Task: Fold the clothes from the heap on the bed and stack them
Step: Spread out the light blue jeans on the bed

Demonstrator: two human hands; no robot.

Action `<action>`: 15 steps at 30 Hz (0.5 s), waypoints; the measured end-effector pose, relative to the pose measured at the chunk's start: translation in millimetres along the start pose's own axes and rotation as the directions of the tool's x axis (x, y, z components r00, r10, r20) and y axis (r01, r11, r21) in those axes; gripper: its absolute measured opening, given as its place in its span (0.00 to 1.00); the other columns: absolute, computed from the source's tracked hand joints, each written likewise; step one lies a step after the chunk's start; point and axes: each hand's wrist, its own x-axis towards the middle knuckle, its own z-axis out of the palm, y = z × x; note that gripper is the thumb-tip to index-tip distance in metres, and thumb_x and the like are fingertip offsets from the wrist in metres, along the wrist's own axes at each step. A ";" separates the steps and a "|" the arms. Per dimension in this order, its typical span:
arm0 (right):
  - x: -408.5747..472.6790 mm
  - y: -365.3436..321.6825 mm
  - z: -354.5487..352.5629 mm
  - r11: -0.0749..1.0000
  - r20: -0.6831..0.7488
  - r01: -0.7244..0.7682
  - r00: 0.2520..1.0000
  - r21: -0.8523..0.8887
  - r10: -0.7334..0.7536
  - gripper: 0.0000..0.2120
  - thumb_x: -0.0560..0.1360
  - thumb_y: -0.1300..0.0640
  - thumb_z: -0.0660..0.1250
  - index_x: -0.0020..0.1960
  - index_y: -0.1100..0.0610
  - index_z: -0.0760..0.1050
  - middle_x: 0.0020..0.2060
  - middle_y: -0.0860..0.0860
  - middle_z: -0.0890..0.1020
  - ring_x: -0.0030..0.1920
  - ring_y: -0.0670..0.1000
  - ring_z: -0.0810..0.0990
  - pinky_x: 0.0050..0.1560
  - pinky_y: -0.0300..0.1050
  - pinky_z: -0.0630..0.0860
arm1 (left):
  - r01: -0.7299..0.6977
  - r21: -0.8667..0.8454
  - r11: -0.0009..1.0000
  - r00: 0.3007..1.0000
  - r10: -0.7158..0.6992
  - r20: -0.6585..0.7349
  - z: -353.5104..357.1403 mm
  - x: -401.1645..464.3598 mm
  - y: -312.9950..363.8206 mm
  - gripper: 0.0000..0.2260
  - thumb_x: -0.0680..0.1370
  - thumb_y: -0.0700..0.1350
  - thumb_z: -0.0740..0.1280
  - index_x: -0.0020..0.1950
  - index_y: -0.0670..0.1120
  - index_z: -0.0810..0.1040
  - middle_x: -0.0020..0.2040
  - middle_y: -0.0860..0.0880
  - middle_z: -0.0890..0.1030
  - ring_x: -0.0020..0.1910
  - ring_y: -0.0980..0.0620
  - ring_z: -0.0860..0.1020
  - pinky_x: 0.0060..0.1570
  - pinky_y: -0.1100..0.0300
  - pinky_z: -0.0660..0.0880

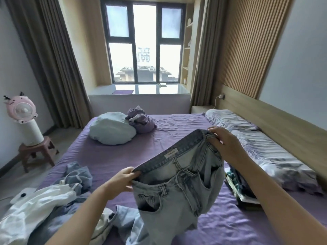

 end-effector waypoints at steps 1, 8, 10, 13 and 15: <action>-1.3 4.3 -2.5 0.999 0.015 -0.038 0.999 0.012 0.038 0.09 0.78 0.62 0.63 0.56 0.62 0.76 0.49 0.57 0.80 0.49 0.55 0.77 0.43 0.40 0.67 | -0.043 -0.025 0.999 0.998 0.042 -0.052 2.9 0.4 8.0 0.08 0.81 0.47 0.62 0.52 0.42 0.74 0.42 0.44 0.77 0.36 0.52 0.77 0.38 0.58 0.75; 3.0 17.2 -35.0 0.927 -0.014 -0.165 0.983 0.336 0.180 0.10 0.78 0.56 0.64 0.50 0.40 0.75 0.49 0.40 0.81 0.49 0.38 0.78 0.46 0.32 0.72 | -0.323 -0.240 0.915 0.935 0.271 -0.227 -5.4 -9.5 110.1 0.21 0.75 0.61 0.62 0.52 0.44 0.79 0.42 0.42 0.85 0.38 0.46 0.84 0.34 0.57 0.81; 7.4 14.0 -48.1 0.907 -0.001 -0.131 0.990 0.401 0.143 0.14 0.79 0.57 0.62 0.53 0.38 0.78 0.53 0.36 0.80 0.53 0.37 0.78 0.51 0.31 0.73 | -0.346 -0.163 0.924 0.937 0.333 -0.106 -14.9 -13.0 132.8 0.23 0.70 0.63 0.69 0.55 0.47 0.79 0.46 0.41 0.85 0.43 0.43 0.84 0.37 0.55 0.81; 14.8 12.9 -66.1 0.875 0.003 -0.097 0.994 0.474 0.108 0.20 0.79 0.63 0.57 0.54 0.41 0.80 0.53 0.36 0.81 0.56 0.38 0.77 0.50 0.26 0.71 | -0.390 0.108 0.914 0.921 0.389 0.038 -27.8 -16.1 152.3 0.30 0.59 0.63 0.79 0.57 0.56 0.78 0.51 0.51 0.84 0.51 0.50 0.83 0.45 0.58 0.80; 16.7 15.6 -76.0 0.870 0.000 -0.088 0.995 0.485 0.100 0.19 0.75 0.63 0.57 0.48 0.44 0.81 0.48 0.38 0.82 0.51 0.40 0.78 0.47 0.27 0.71 | -0.437 0.268 0.859 0.895 0.445 0.031 -31.9 -18.0 162.2 0.33 0.58 0.63 0.79 0.61 0.69 0.73 0.56 0.59 0.82 0.56 0.57 0.80 0.50 0.63 0.78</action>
